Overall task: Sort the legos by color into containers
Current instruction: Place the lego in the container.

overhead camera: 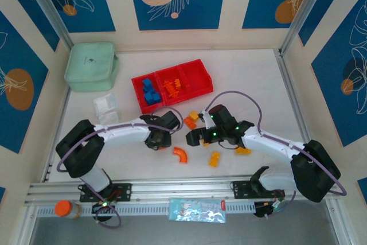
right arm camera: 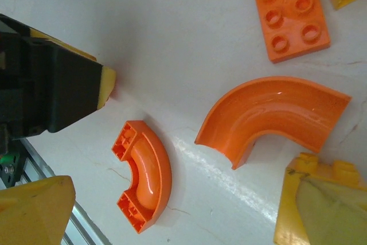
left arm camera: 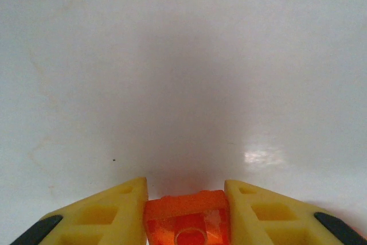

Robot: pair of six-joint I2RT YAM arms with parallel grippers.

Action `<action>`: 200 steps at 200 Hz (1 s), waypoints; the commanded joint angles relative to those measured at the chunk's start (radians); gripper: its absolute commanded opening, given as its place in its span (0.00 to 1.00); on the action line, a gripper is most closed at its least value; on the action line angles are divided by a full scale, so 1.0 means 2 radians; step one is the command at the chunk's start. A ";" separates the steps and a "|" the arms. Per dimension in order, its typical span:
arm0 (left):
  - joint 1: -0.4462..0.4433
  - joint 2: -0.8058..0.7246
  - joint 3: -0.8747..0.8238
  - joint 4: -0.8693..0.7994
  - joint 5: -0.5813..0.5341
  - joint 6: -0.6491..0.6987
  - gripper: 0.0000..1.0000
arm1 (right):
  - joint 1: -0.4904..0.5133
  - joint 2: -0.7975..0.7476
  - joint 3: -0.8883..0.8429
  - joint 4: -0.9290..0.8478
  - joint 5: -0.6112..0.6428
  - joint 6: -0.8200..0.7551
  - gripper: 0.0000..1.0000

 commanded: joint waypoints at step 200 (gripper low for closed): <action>0.166 0.366 0.617 -0.127 -0.090 0.219 0.40 | -0.140 -0.002 0.098 -0.047 -0.042 -0.018 0.99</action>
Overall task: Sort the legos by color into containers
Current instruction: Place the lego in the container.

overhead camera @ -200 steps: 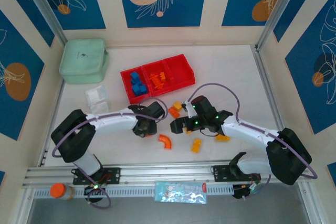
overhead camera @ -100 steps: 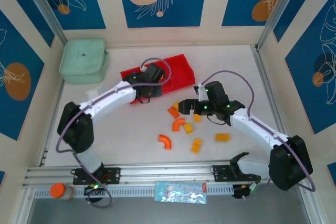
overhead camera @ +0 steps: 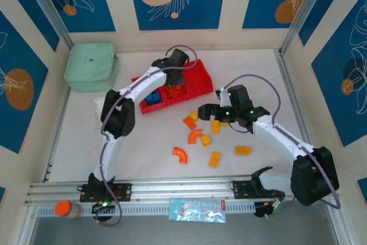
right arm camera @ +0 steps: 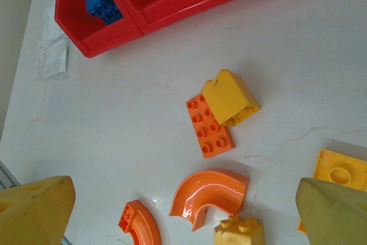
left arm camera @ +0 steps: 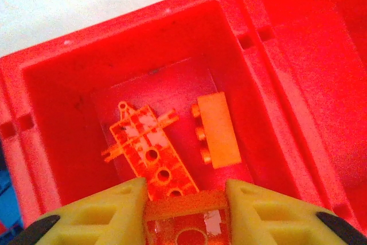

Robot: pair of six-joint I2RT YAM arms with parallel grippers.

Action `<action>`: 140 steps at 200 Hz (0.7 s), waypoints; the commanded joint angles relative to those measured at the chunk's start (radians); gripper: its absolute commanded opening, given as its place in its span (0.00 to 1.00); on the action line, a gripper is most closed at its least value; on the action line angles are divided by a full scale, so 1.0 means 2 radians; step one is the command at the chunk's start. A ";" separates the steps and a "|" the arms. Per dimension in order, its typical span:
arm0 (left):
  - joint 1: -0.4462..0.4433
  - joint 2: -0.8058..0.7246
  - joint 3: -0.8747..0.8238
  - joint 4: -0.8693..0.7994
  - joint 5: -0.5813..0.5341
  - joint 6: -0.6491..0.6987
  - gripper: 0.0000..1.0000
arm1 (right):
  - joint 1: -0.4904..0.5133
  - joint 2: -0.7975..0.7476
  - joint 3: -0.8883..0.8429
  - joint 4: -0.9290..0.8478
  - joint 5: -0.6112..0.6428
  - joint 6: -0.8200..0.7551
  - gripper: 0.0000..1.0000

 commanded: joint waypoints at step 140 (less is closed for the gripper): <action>-0.001 -0.229 -0.201 0.043 0.113 0.020 0.61 | 0.056 0.038 0.070 -0.103 0.064 -0.061 0.99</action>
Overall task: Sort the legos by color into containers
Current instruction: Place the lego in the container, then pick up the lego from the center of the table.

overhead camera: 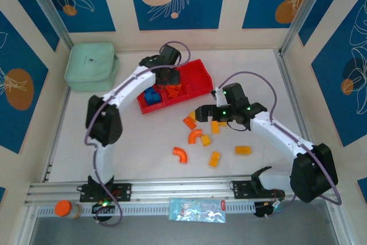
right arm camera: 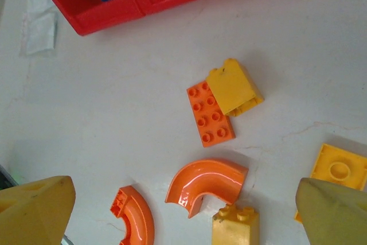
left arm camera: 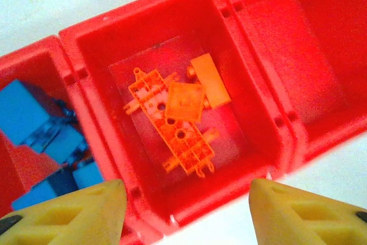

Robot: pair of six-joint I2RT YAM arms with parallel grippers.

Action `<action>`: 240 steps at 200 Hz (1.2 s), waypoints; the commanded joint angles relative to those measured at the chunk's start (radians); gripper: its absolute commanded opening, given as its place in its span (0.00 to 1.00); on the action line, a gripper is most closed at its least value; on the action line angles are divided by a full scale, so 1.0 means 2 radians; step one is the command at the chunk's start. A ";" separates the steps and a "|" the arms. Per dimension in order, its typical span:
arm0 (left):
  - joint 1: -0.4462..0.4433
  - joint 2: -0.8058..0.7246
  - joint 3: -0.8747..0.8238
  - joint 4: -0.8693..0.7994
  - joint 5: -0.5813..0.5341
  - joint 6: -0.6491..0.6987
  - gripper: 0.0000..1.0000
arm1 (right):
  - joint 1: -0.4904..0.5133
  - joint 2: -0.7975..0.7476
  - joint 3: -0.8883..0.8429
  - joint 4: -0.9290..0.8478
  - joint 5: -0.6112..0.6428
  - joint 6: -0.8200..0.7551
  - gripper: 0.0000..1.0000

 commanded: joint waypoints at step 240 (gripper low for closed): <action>-0.017 -0.426 -0.546 0.176 0.115 -0.105 0.99 | 0.153 0.322 0.206 -0.123 0.210 -0.016 0.66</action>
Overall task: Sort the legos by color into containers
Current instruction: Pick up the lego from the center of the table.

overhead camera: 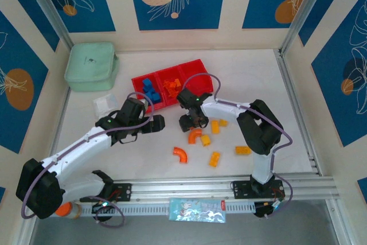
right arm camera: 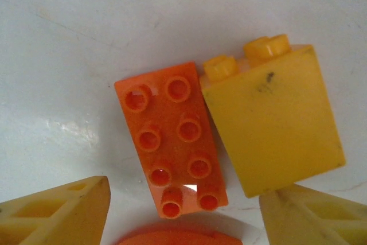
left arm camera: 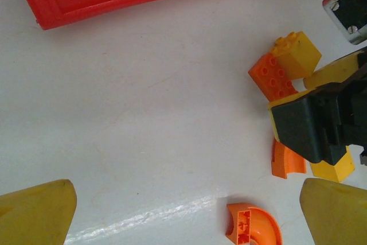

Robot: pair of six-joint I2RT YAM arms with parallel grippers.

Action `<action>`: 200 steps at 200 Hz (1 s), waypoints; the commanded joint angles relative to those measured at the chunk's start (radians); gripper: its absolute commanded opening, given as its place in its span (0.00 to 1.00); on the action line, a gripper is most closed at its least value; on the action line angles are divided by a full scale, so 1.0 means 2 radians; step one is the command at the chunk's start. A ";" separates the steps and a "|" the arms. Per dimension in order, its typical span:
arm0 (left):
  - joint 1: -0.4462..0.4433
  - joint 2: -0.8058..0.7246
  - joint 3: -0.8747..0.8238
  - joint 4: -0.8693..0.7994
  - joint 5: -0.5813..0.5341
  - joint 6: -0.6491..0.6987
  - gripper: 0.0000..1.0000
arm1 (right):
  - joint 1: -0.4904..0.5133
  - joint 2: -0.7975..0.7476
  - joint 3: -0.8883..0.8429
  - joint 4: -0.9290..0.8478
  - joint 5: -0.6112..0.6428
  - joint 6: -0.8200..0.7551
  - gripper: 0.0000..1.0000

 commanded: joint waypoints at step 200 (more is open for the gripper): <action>0.007 -0.006 0.030 -0.017 -0.006 0.001 0.99 | 0.020 -0.028 0.062 -0.014 -0.006 -0.007 0.33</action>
